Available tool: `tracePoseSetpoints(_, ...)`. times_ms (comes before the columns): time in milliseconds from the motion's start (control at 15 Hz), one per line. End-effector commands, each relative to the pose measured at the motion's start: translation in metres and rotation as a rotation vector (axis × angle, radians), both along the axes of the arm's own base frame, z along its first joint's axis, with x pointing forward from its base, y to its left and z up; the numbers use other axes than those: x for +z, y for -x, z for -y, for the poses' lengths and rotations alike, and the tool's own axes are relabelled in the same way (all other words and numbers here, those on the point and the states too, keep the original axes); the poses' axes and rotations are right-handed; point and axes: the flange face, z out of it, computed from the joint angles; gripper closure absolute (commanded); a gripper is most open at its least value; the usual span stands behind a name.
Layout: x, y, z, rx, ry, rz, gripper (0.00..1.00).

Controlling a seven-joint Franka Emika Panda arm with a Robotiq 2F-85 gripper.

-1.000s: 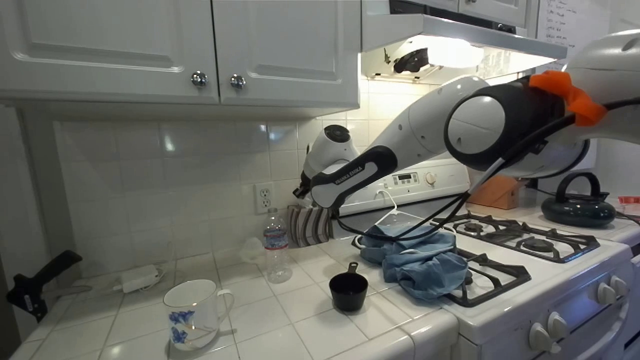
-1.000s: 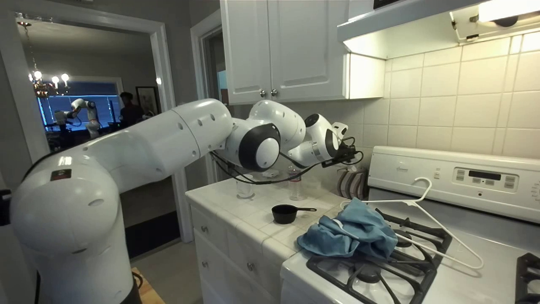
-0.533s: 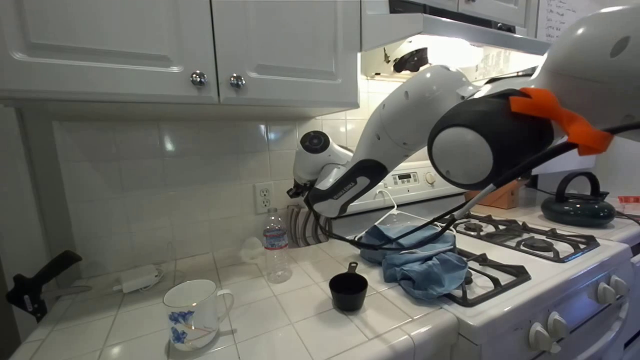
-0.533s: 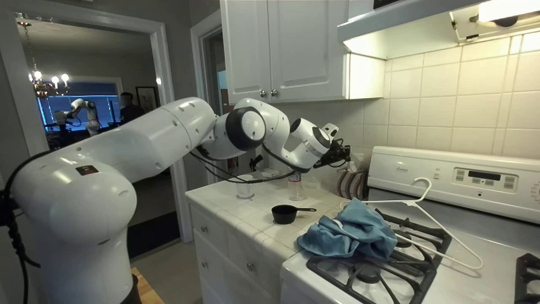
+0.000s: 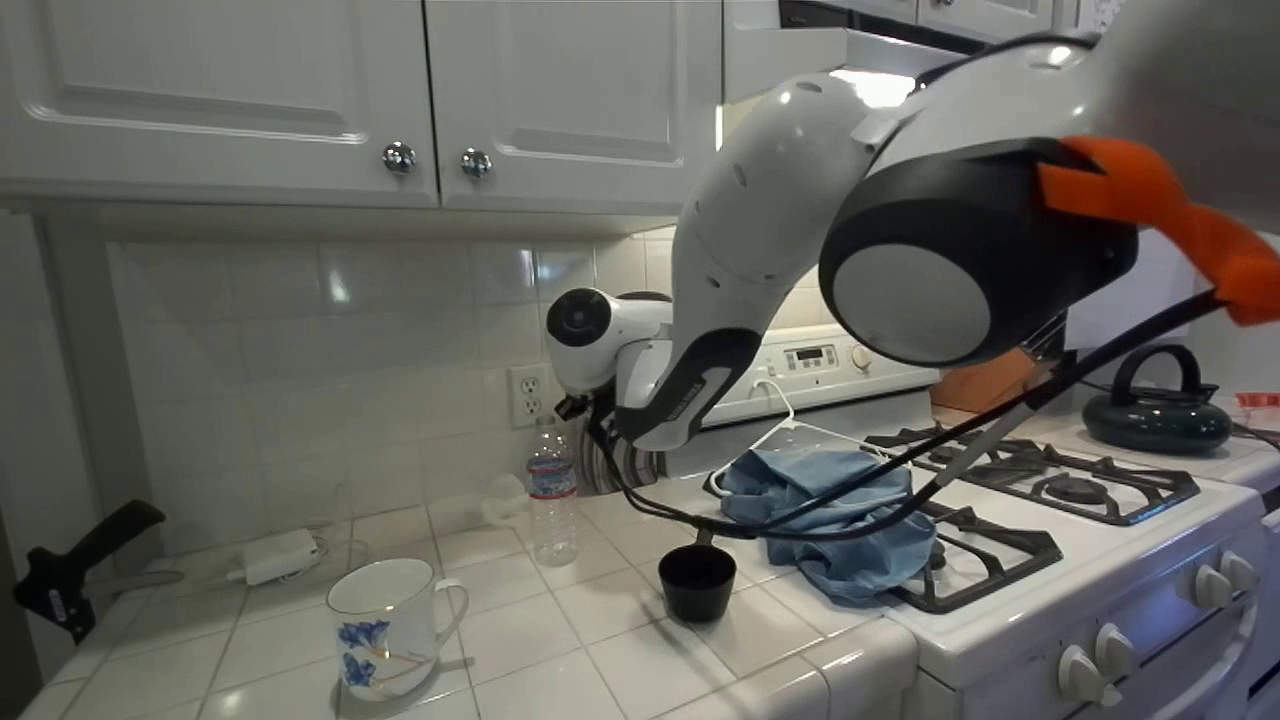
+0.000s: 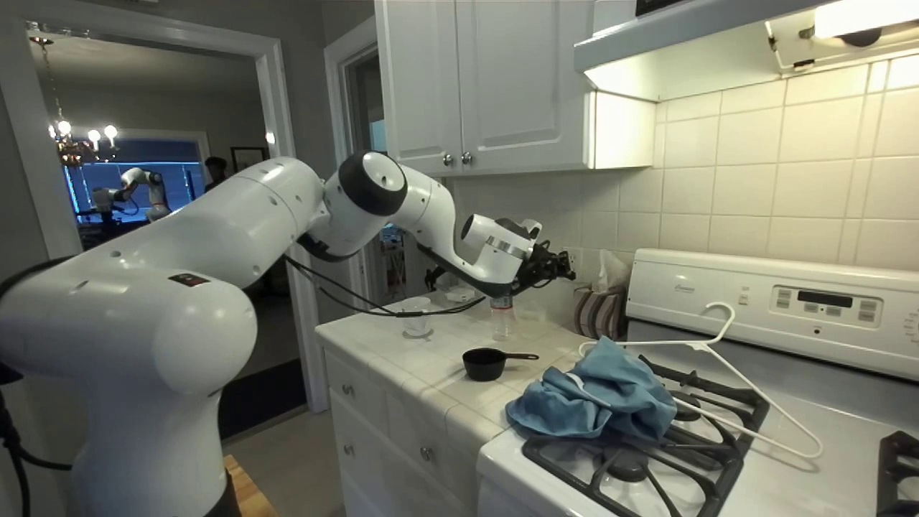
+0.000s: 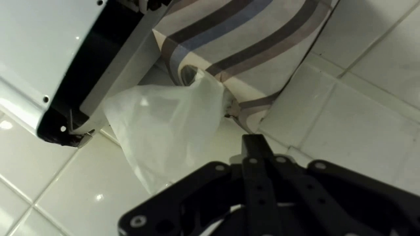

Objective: Remove one paper towel from the tissue box

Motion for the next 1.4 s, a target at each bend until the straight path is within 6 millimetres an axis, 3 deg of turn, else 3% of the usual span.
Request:
tracePoseSetpoints(0, 0.006, 0.032, -0.002, -0.02, 0.029, -0.021, 1.0)
tracePoseSetpoints(400, 0.014, 0.071, 0.023, -0.098, 0.014, 0.0, 1.0)
tracePoseSetpoints(600, 0.019, 0.074, 0.048, -0.069, 0.015, 0.002, 1.0)
tracePoseSetpoints(1000, 0.053, 0.076, 0.118, 0.063, 0.043, 0.118, 1.0)
tracePoseSetpoints(1067, 0.057, 0.076, 0.13, 0.082, 0.022, 0.132, 0.74)
tracePoseSetpoints(1133, 0.057, 0.076, 0.141, 0.099, 0.003, 0.13, 0.72)
tracePoseSetpoints(1333, 0.046, 0.076, 0.163, 0.133, -0.053, 0.098, 0.53)
